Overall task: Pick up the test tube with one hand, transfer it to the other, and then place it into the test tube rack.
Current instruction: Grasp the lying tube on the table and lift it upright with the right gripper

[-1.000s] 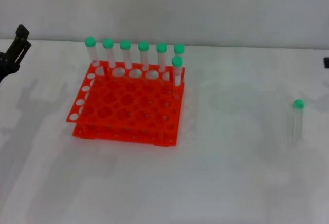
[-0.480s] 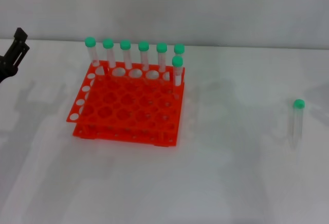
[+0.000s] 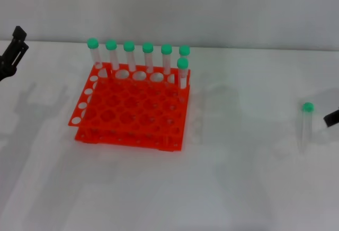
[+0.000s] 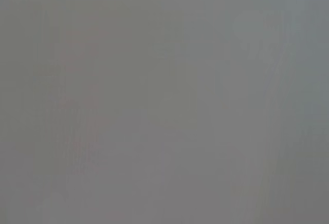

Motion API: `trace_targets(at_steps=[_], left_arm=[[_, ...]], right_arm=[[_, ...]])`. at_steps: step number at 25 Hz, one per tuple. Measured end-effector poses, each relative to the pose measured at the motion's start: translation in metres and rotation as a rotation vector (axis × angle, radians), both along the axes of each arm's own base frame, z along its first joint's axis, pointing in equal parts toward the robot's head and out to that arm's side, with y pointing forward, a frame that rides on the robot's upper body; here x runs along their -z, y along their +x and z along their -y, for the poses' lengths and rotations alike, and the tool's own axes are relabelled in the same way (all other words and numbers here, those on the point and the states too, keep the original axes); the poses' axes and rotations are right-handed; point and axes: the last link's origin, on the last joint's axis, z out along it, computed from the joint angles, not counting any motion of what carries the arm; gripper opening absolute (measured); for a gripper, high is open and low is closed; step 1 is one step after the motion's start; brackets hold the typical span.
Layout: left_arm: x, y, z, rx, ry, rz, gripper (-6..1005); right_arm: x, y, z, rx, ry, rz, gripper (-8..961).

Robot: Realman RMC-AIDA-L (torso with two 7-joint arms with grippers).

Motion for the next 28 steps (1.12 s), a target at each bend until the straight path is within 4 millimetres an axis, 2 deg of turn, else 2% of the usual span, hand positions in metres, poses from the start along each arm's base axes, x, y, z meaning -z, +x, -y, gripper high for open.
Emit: trace_targets(at_steps=[10,17,28], left_arm=[[0.000,0.002,-0.001,0.009,0.005,-0.030,891],[0.001,0.002,0.000,0.012,0.004,-0.029,891],[0.004,0.002,0.003,0.011,-0.001,-0.028,891]], right_arm=[[0.045,-0.009,-0.003,0.037,-0.075,-0.067,651],[0.049,-0.006,-0.008,0.076,-0.026,-0.102,650],[0.058,0.011,-0.014,0.122,-0.015,-0.084,649]])
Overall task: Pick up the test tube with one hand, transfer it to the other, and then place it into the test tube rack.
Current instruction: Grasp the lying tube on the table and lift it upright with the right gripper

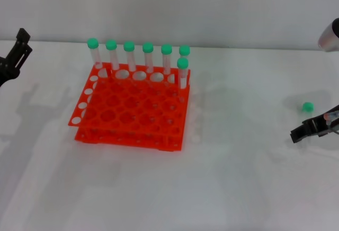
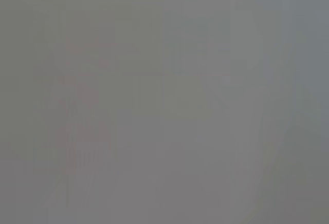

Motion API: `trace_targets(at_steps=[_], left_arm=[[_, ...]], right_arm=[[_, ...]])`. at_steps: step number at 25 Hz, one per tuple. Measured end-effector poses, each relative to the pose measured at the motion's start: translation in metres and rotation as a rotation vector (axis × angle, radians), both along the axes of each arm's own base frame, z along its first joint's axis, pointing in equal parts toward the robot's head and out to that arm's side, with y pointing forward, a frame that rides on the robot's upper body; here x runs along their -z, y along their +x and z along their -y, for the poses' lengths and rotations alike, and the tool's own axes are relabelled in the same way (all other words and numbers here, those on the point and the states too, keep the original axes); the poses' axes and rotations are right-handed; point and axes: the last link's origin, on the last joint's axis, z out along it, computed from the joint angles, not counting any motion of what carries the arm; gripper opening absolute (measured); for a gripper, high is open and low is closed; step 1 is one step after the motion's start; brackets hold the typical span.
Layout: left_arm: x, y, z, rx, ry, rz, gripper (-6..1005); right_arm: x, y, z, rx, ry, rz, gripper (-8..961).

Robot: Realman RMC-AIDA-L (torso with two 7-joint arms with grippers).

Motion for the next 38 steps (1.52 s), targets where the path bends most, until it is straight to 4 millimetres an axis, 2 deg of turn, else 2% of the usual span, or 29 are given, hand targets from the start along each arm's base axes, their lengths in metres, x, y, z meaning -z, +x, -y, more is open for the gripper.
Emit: trace_targets(at_steps=[6,32,38], left_arm=[[0.001,-0.001,0.001,-0.003,0.000,0.002,891],[-0.002,-0.003,0.007,0.001,0.019,0.010,892],[-0.002,-0.003,0.007,-0.001,0.019,0.012,891]], right_arm=[[0.005,0.007,-0.004,0.013,-0.011,0.024,648],[0.018,0.007,-0.013,-0.008,-0.060,0.139,645],[0.018,0.007,-0.013,-0.012,-0.066,0.149,451]])
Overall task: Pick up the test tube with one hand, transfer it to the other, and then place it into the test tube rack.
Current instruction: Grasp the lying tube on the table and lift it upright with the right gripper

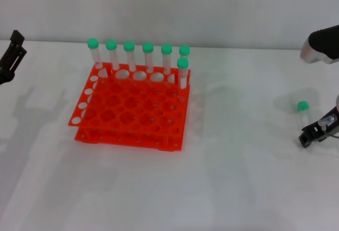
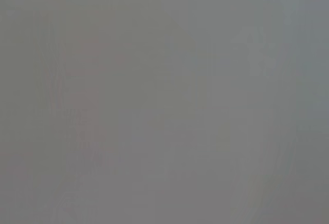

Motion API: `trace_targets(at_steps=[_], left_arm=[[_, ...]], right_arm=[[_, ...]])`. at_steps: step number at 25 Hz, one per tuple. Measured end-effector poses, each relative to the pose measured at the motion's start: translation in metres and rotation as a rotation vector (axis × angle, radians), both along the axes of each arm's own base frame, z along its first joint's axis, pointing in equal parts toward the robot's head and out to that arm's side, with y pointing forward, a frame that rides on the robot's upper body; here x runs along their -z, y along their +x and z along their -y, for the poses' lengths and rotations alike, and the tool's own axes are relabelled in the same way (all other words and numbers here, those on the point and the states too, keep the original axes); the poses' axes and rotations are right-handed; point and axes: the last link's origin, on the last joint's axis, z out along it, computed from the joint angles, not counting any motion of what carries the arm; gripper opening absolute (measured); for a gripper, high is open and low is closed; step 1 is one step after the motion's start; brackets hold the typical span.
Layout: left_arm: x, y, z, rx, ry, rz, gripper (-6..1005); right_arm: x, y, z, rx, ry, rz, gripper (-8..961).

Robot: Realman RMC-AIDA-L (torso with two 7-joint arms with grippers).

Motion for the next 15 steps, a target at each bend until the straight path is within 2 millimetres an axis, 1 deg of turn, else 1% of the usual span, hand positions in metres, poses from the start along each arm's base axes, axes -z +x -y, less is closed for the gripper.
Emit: trace_targets(at_steps=[5,15], left_arm=[[0.0005,0.0001,0.0001,0.001,-0.003,-0.001,890],[0.0009,-0.0003,0.0004,-0.001,-0.006,0.004,892]], right_arm=[[-0.0008,0.0022,0.0009,0.004,-0.006,0.018,364],[-0.0018,0.0014,0.0012,-0.017,-0.018,0.044,298]])
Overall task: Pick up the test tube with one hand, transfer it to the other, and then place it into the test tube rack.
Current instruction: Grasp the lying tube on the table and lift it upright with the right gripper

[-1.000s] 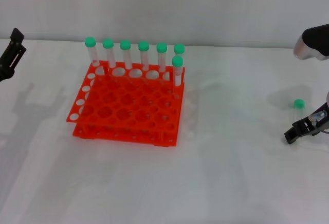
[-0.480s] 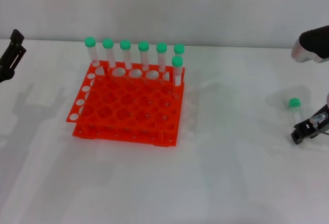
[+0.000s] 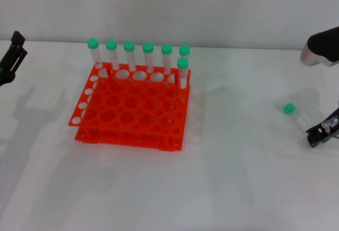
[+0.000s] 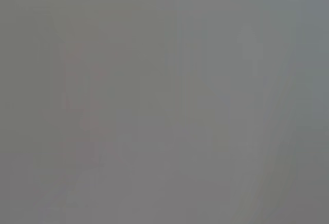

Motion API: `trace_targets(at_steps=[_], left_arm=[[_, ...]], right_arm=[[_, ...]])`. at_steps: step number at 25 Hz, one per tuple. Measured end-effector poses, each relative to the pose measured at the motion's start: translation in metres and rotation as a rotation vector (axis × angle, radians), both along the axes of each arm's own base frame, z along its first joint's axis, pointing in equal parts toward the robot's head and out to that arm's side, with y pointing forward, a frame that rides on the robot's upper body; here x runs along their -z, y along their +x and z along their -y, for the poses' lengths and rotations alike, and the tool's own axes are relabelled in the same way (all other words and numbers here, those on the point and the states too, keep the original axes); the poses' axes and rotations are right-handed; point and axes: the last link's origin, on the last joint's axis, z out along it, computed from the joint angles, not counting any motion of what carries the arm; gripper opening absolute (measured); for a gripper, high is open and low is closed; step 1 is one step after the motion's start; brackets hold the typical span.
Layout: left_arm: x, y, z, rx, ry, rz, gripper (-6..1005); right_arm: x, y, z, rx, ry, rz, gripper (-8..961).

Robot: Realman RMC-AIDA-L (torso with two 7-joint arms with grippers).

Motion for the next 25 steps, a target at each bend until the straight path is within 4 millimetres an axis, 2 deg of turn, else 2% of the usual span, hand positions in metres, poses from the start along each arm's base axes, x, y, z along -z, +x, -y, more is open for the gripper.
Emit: trace_targets(at_steps=[1,3,11,15,19,23,25], left_arm=[[0.000,0.000,0.000,0.000,0.000,0.001,892],[0.000,0.000,0.000,-0.001,0.000,0.002,892],[0.000,0.000,0.000,-0.001,-0.001,0.004,891],[-0.003,0.001,-0.002,0.018,-0.026,0.030,891],[-0.007,0.010,-0.008,0.094,-0.128,0.066,891],[-0.007,0.031,-0.019,0.208,-0.314,0.073,891],[-0.002,0.045,-0.025,0.260,-0.416,0.047,891]], right_arm=[[0.000,0.000,0.000,-0.004,-0.003,0.001,291],[0.000,0.000,0.000,-0.012,-0.009,0.003,217],[-0.006,0.003,0.000,-0.038,-0.004,-0.069,182],[-0.027,-0.001,0.003,-0.109,0.028,-0.267,182],[-0.052,-0.001,0.011,-0.221,0.050,-0.411,183],[-0.072,0.004,0.019,-0.343,0.069,-0.513,183],[-0.076,0.006,0.020,-0.389,0.065,-0.522,183]])
